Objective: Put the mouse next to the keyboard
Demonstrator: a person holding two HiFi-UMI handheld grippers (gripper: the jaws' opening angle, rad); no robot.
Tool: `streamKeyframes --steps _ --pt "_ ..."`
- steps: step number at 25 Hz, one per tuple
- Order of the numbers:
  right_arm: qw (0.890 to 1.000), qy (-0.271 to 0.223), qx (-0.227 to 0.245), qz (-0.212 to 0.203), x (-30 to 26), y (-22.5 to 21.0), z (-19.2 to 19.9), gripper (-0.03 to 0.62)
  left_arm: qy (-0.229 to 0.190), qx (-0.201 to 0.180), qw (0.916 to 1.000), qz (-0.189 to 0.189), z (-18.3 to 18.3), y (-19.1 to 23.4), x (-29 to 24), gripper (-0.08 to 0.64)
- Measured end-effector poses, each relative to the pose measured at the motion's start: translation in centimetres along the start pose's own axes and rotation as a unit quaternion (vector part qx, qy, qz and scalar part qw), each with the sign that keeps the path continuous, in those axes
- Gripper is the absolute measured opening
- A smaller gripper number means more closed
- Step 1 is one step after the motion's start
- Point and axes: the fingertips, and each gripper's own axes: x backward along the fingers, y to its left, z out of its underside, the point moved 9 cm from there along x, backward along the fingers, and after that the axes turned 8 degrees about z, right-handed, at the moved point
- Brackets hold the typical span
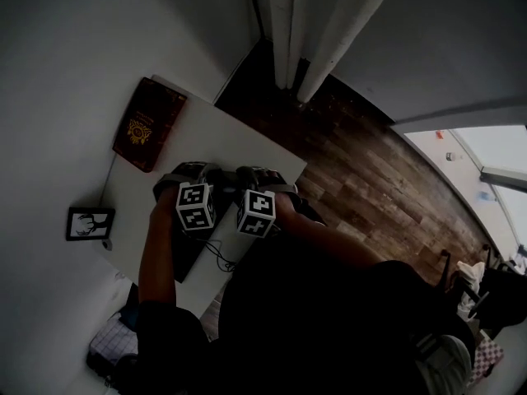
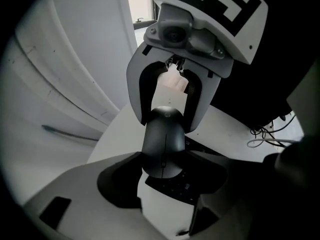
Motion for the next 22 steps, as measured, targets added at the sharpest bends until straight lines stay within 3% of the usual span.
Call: streamKeyframes --steps 6,22 --pt "0.999 0.005 -0.029 0.017 -0.1 -2.1 1.3 0.298 0.007 -0.025 0.9996 0.01 -1.8 2.4 -0.3 0.265" --pt "0.996 0.042 -0.069 0.037 -4.0 -4.4 2.4 0.298 0.027 -0.064 0.9974 0.018 -1.4 6.7 -3.0 0.265"
